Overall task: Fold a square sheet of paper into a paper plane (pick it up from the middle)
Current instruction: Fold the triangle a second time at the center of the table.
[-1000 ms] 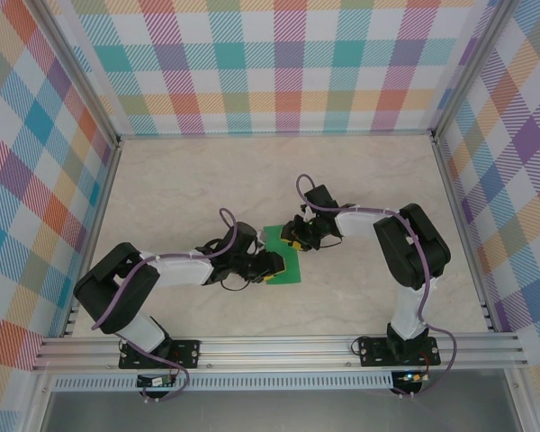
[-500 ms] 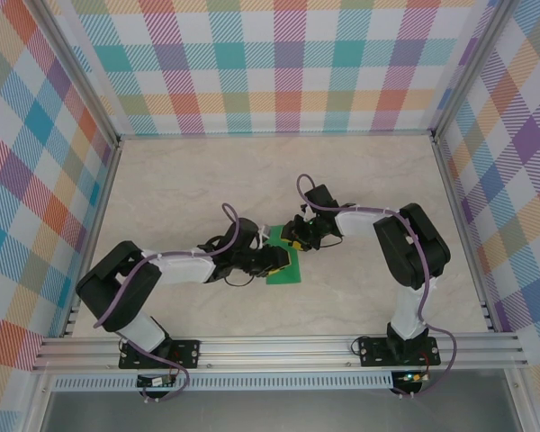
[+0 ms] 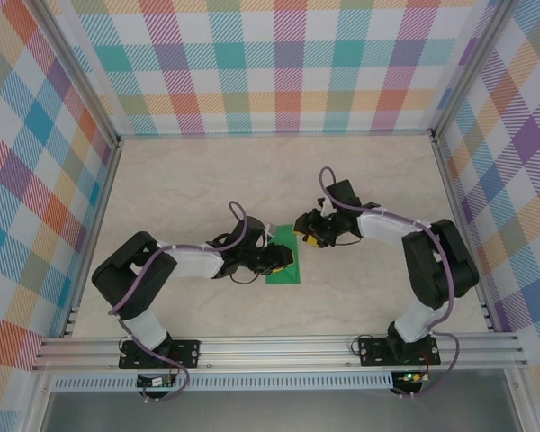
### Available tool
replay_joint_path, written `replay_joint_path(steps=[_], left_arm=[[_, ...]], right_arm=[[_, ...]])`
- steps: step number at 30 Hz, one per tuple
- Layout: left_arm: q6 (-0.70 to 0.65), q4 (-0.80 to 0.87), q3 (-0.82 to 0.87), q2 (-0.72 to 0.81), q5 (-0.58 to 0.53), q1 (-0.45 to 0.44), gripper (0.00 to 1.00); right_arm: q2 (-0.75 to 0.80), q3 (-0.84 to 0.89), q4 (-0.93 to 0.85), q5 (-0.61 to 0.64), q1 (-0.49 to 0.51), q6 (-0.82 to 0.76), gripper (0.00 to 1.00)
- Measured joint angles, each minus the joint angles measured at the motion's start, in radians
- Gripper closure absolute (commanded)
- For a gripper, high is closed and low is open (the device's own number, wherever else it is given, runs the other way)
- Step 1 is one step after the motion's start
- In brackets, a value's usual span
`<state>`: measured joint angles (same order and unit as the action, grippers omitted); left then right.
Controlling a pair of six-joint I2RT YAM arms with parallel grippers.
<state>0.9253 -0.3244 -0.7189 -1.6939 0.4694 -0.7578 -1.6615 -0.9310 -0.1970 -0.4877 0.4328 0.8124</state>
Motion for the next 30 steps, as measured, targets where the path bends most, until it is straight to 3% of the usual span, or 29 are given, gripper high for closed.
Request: replay_joint_path(steps=[8, 17, 25, 30], left_arm=[[-0.003, 0.008, 0.0, 0.0, -0.035, 0.0, 0.82], [-0.003, 0.011, 0.0, 0.0, -0.058, 0.0, 0.87], [-0.004, 0.019, 0.0, 0.0, -0.064, 0.0, 0.88], [-0.007, 0.029, -0.002, 0.0, -0.063, 0.0, 0.88]], right_arm=[[0.043, 0.091, -0.021, -0.032, 0.001, -0.105, 0.6], [-0.035, 0.086, -0.01, -0.095, 0.042, -0.156, 0.61], [-0.075, 0.06, -0.006, -0.119, 0.058, -0.182, 0.82], [-0.076, 0.055, -0.009, -0.1, 0.058, -0.198, 0.89]])
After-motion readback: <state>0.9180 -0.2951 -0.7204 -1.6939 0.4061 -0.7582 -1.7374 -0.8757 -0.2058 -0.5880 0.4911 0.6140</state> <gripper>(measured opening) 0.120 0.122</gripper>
